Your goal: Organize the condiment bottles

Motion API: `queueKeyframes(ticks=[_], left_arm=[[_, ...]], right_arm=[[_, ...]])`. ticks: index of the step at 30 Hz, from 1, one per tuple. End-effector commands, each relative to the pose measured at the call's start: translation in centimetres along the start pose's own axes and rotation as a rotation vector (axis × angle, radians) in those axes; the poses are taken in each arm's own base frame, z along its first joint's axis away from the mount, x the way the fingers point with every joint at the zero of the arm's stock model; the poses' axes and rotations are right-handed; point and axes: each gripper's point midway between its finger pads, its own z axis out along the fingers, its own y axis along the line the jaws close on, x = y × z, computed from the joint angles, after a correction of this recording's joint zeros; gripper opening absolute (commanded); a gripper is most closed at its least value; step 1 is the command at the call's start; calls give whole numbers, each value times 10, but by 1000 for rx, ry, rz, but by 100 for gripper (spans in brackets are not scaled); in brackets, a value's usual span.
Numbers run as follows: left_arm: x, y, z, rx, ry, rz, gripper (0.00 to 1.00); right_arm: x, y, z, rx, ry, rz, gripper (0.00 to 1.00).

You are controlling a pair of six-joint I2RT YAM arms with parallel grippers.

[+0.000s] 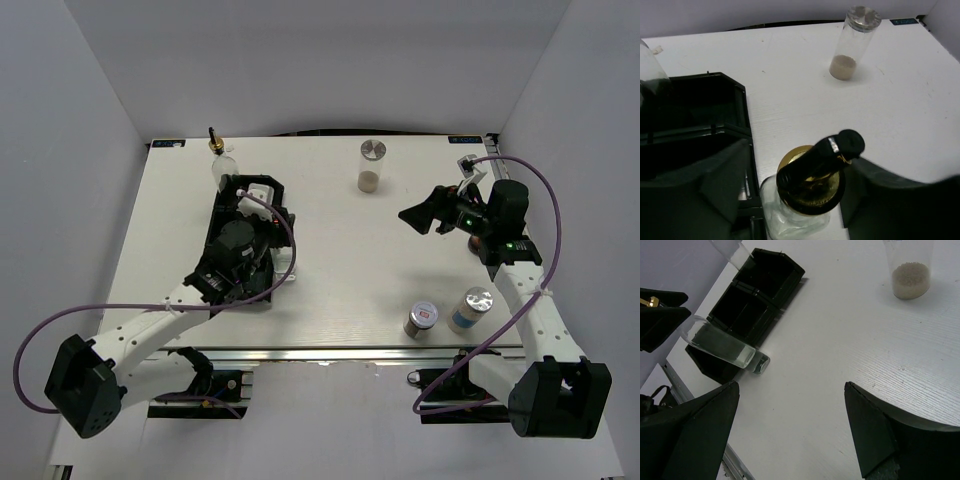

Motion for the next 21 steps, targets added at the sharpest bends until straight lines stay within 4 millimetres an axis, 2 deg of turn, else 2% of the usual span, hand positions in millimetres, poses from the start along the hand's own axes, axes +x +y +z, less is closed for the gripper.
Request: queueKeyframes(ticks=[1, 5, 7, 9, 12, 13, 15, 16, 17, 19, 20, 21], left_arm=[[-23, -3, 5, -9, -59, 12, 69], [-27, -2, 8, -21, -71, 5, 29], [-36, 0, 10, -41, -92, -10, 0], [-45, -2, 11, -38, -110, -10, 0], [-68, -12, 16, -6, -155, -18, 0], [-88, -19, 17, 20, -192, -30, 0], [-98, -25, 24, 35, -199, -12, 0], [-105, -26, 26, 31, -208, -8, 0], [-125, -26, 27, 18, -243, 0, 0], [-132, -23, 35, -19, -239, 24, 0], [-147, -17, 36, -67, -265, 39, 0], [-146, -14, 43, -101, -256, 45, 0]], right_arm=[[-18, 8, -3, -21, -31, -53, 89], [-18, 9, -3, -19, -33, -54, 89], [-19, 7, -4, -9, -36, -57, 90], [-20, 8, -4, -3, -39, -58, 89], [-20, 7, -6, 6, -43, -60, 89], [-20, 7, -6, 8, -44, -63, 89], [-22, 7, -7, 14, -53, -71, 89], [-22, 6, -7, 23, -56, -72, 89], [-22, 5, -8, 27, -59, -74, 89], [-23, 5, -8, 33, -62, -78, 89], [-23, 5, -9, 37, -64, -79, 89], [-23, 5, -9, 38, -65, -80, 89]])
